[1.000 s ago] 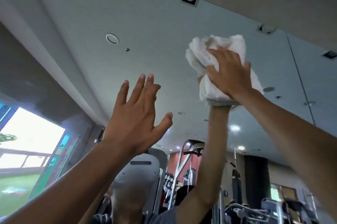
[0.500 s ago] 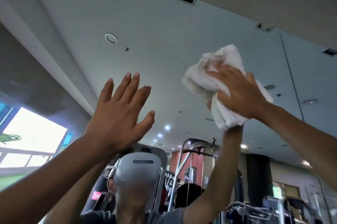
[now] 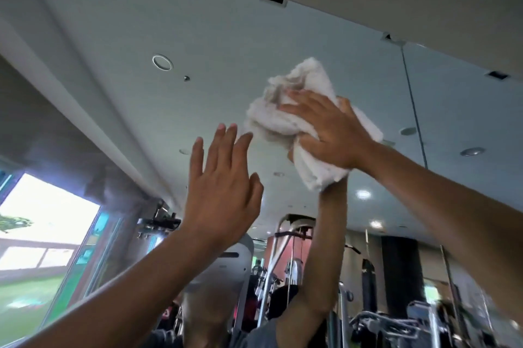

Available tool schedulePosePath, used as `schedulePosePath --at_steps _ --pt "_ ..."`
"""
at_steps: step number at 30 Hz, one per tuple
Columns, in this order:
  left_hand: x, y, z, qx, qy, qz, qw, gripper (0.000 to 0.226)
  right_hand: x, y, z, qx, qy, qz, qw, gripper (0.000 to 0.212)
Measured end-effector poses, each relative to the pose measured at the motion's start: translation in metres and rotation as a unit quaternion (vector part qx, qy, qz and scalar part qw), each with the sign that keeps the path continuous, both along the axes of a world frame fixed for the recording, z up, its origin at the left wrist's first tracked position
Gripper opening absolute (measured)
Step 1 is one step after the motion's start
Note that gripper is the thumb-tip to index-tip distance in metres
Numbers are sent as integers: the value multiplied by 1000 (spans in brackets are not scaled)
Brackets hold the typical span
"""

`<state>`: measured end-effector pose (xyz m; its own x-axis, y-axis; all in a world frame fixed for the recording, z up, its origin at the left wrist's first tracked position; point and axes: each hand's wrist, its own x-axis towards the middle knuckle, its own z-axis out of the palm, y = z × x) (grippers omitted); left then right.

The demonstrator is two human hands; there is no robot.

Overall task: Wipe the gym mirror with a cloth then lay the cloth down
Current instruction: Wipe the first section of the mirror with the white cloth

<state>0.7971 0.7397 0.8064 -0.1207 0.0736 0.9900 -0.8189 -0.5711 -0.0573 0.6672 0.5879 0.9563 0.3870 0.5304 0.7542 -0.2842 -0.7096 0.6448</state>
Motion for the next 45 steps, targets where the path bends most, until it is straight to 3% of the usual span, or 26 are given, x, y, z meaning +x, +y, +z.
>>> schedulePosePath --at_steps 2,4,6,10,12,15,17,19,21,23,26,28,30,33,36,38,42,45 --pt "6 -4 -2 3 -2 17 1000 65 2 -3 23 108 -91 10 990 62" --pt "9 -5 -4 16 -7 48 999 70 20 16 36 218 -195 22 956 56" --pt "8 -5 -4 17 6 65 998 76 43 41 31 256 -223 38 940 52" --pt "5 -3 -5 12 49 77 996 86 46 49 -12 81 -90 35 992 52" --pt "4 -2 -5 16 55 74 996 87 23 29 -22 1 2 28 1000 58" --pt "3 -4 -5 10 57 64 996 87 -8 -2 -5 -18 43 7 999 66" --pt "2 -4 -6 10 56 60 997 88 -8 -13 22 60 -34 8 998 58" --pt "2 -3 -7 12 57 59 997 88 10 -3 40 163 -165 19 973 50" --pt "2 -2 -6 7 53 63 997 88 36 20 44 218 -233 23 947 52" --pt "2 -2 -5 0 48 67 997 87 51 42 28 182 -206 21 961 54" --pt "3 -4 -6 -1 49 70 996 87 38 40 -6 47 -69 26 996 54" --pt "5 -5 -7 -5 45 70 997 86 16 16 -23 -36 30 28 999 62" --pt "5 -6 -7 -6 43 70 997 85 -7 -6 -16 -55 78 21 995 67" --pt "6 -7 -7 -6 34 73 997 84 -17 -23 24 74 -34 11 997 62" --pt "7 -5 -8 -6 34 73 997 84 21 4 39 236 -233 21 943 52" --pt "8 -5 -7 -5 33 75 997 85 49 36 29 265 -260 25 928 53" --pt "8 -4 -7 6 36 85 996 85 51 52 -17 88 -124 16 988 54" --pt "10 -5 -8 7 29 97 995 81 10 8 -28 -32 3 14 999 60"
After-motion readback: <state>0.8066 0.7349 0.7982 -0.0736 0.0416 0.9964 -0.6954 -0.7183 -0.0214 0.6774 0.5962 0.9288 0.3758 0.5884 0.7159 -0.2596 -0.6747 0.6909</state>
